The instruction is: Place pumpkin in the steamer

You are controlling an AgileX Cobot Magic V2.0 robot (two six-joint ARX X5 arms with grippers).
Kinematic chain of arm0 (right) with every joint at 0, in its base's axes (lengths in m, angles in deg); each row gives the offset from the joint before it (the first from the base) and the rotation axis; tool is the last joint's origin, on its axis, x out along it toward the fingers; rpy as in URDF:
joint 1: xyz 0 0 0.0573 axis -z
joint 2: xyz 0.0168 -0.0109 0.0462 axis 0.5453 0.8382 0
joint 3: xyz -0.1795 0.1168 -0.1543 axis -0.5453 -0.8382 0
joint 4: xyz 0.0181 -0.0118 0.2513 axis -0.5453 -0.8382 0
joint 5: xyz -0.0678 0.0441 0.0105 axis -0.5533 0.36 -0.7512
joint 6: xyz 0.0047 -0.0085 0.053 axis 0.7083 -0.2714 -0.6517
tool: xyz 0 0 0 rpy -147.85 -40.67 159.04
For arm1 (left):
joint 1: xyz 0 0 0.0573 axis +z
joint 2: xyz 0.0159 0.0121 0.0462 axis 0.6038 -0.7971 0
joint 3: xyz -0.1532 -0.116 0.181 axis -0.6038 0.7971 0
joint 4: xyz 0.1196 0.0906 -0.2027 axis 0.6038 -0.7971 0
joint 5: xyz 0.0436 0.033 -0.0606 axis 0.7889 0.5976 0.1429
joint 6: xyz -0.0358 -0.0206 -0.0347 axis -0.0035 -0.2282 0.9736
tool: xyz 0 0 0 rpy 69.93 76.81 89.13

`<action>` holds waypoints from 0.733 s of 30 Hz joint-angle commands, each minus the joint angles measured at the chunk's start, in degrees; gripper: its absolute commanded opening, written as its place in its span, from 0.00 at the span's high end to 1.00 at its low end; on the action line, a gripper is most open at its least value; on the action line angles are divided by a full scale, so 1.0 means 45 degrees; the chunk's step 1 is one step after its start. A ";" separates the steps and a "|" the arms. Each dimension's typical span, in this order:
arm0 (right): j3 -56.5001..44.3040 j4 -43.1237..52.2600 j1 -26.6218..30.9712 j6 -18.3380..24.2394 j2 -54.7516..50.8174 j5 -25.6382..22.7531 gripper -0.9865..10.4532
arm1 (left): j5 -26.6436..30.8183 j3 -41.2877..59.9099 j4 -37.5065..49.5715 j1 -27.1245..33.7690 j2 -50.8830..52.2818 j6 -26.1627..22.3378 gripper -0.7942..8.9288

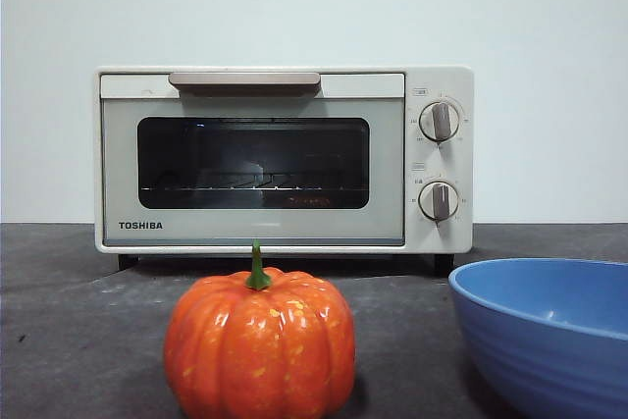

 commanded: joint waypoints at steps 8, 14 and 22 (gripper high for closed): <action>0.2229 -0.2919 0.0005 -0.2579 0.0636 0.0636 0.90 | -0.0748 -0.1559 -0.0024 -0.0102 -0.1617 0.2059 0.91; 0.4775 -0.3968 0.0005 -0.2603 0.2545 0.1880 0.90 | -0.0797 -0.4585 -0.1166 -0.0529 -0.3827 0.1957 0.91; 0.8335 -0.6436 0.0000 -0.1656 0.5445 0.4323 0.90 | -0.1744 -0.9398 -0.2919 -0.1841 -0.7159 0.0403 0.91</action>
